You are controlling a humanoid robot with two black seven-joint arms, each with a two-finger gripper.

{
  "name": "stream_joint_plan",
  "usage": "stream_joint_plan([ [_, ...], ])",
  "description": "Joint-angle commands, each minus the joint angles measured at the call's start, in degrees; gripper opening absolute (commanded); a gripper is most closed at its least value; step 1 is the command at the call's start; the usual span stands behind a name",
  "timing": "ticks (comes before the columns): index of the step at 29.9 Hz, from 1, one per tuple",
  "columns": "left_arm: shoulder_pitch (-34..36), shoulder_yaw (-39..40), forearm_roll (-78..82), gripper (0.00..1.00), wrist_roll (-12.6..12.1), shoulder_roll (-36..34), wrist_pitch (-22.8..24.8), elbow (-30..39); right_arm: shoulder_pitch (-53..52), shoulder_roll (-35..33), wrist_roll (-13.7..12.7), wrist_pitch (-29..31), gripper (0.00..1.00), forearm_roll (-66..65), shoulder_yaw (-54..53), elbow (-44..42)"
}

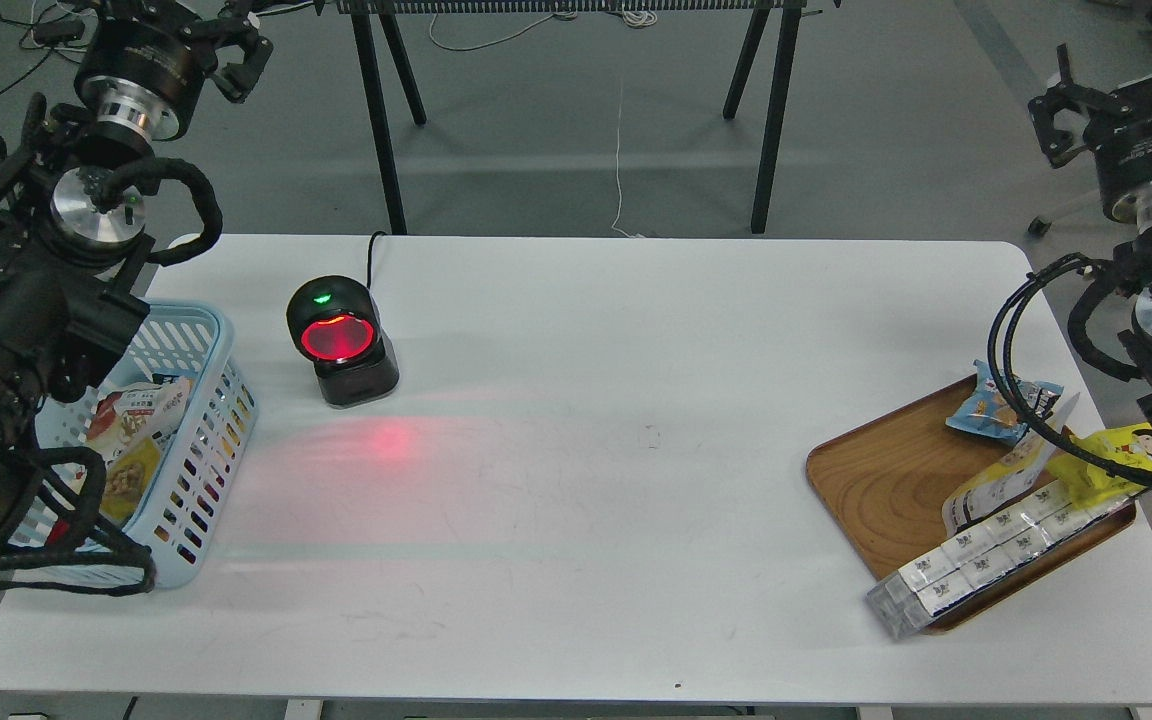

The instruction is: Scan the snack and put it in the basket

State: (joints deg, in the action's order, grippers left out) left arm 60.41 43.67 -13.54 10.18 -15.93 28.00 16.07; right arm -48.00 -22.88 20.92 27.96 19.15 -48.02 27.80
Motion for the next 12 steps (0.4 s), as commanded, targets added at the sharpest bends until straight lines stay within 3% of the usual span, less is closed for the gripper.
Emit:
stream_joint_plan([
  [1,-1.1,0.0,-0.2,0.99,0.1,0.3,0.0,0.3,-0.1,1.4,0.3,0.0,0.99,0.0,-1.3,-0.7],
  [12,-2.5,0.1,-1.6,0.99,0.3,-0.1,0.0,2.5,-0.7,1.5,2.3,0.0,0.99,-0.1,-1.3,-0.1],
])
